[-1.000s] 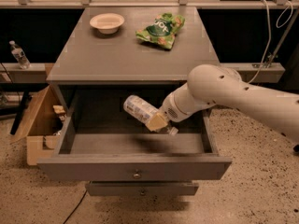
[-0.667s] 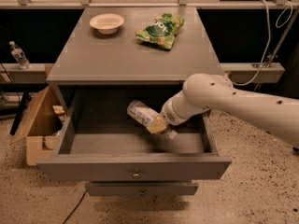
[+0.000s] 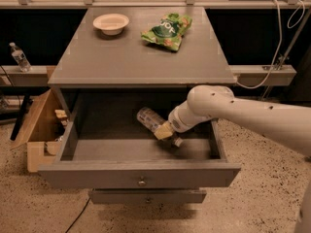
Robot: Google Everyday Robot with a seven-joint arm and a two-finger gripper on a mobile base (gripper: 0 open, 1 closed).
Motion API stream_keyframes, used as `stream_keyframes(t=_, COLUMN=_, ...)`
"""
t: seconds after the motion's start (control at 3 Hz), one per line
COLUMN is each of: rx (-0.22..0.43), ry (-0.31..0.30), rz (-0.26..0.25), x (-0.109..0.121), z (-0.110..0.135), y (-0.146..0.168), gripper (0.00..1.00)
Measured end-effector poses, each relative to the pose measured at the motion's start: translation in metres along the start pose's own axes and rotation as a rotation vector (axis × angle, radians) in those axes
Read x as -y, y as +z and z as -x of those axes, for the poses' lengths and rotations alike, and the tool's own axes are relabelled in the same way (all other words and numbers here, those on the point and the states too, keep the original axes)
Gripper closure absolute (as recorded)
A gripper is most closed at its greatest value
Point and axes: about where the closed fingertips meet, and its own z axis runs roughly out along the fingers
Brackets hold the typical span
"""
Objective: Place blue plastic bottle into top drawer
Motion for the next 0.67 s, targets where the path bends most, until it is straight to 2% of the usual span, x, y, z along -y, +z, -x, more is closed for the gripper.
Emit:
stream_keyframes(t=0.33, rx=0.024, ry=0.002, rz=-0.041, x=0.009, z=0.0, y=-0.013, gripper=0.2)
stream_keyframes(t=0.67, rx=0.05, ry=-0.001, rz=-0.071, x=0.012, z=0.001, y=-0.031, gripper=0.0)
